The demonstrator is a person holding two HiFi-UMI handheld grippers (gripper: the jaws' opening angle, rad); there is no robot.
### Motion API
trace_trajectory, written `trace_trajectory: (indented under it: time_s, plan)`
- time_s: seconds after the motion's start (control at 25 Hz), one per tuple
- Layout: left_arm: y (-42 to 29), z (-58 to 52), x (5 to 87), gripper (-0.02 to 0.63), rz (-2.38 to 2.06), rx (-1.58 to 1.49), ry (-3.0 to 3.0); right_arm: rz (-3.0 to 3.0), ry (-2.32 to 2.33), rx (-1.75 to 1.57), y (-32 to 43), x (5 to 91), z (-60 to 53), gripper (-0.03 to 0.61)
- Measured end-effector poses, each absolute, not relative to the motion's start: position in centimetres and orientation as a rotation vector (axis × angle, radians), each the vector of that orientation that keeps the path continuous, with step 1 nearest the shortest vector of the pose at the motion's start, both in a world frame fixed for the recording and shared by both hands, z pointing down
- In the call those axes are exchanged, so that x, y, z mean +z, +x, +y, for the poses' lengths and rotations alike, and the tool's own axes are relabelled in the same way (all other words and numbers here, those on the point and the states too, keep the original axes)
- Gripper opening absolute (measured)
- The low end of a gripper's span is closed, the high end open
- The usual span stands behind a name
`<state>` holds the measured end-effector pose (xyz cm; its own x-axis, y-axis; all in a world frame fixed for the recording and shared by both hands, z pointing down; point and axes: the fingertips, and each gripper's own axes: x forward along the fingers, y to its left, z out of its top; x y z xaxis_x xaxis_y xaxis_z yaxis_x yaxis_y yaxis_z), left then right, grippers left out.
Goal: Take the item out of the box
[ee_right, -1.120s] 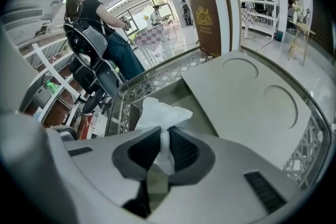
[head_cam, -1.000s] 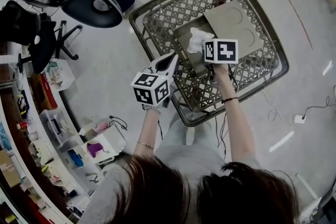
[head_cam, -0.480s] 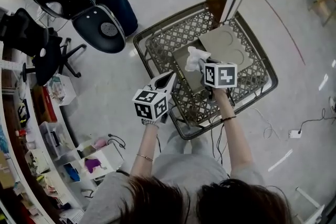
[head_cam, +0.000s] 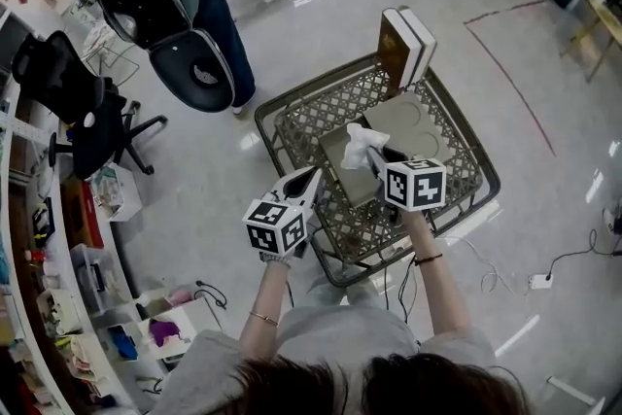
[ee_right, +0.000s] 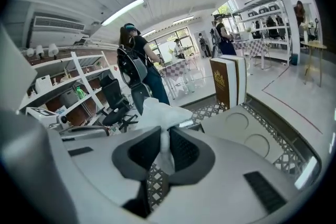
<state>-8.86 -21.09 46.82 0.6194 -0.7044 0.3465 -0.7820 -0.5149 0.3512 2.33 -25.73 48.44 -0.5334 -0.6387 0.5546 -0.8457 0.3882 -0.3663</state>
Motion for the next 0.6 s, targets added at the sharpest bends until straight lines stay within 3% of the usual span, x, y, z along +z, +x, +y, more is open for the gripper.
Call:
trace_trajectory:
  time_s: [0.6]
  plan:
    - [-10.0, -19.0, 37.9, 0.017, -1.268, 0.066, 2.517, -2.697, 1.266, 0.654, 2.5, 36.7, -22.4, 0.064]
